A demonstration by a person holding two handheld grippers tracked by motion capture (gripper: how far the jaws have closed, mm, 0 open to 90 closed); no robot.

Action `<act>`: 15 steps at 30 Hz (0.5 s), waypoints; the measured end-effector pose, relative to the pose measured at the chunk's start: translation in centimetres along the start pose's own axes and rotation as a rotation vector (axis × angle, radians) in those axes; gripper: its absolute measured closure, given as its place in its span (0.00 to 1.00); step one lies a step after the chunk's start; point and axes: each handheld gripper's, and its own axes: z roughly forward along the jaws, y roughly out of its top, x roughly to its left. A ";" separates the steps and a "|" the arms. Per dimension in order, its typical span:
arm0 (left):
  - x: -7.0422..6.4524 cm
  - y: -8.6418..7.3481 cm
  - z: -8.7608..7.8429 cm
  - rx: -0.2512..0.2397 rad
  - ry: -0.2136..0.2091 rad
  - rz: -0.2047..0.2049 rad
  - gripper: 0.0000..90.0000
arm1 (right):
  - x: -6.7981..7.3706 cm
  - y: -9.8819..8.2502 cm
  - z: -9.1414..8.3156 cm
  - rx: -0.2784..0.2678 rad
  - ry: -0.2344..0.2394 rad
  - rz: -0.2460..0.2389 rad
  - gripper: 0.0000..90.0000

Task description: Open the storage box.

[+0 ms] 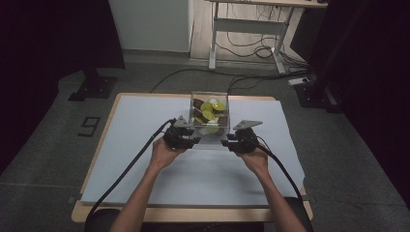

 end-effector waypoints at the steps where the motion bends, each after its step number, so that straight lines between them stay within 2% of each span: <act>1: 0.1 0.0 0.0 0.005 0.003 0.000 0.59 | 0.0 0.1 0.1 0.003 0.002 -0.001 0.67; 10: 0.1 0.4 0.8 0.000 0.007 0.000 0.62 | -0.4 0.4 0.5 -0.018 -0.004 0.014 0.75; 15: 0.2 0.7 1.3 0.002 0.017 0.001 0.64 | -0.1 0.9 1.0 -0.028 0.002 -0.001 0.79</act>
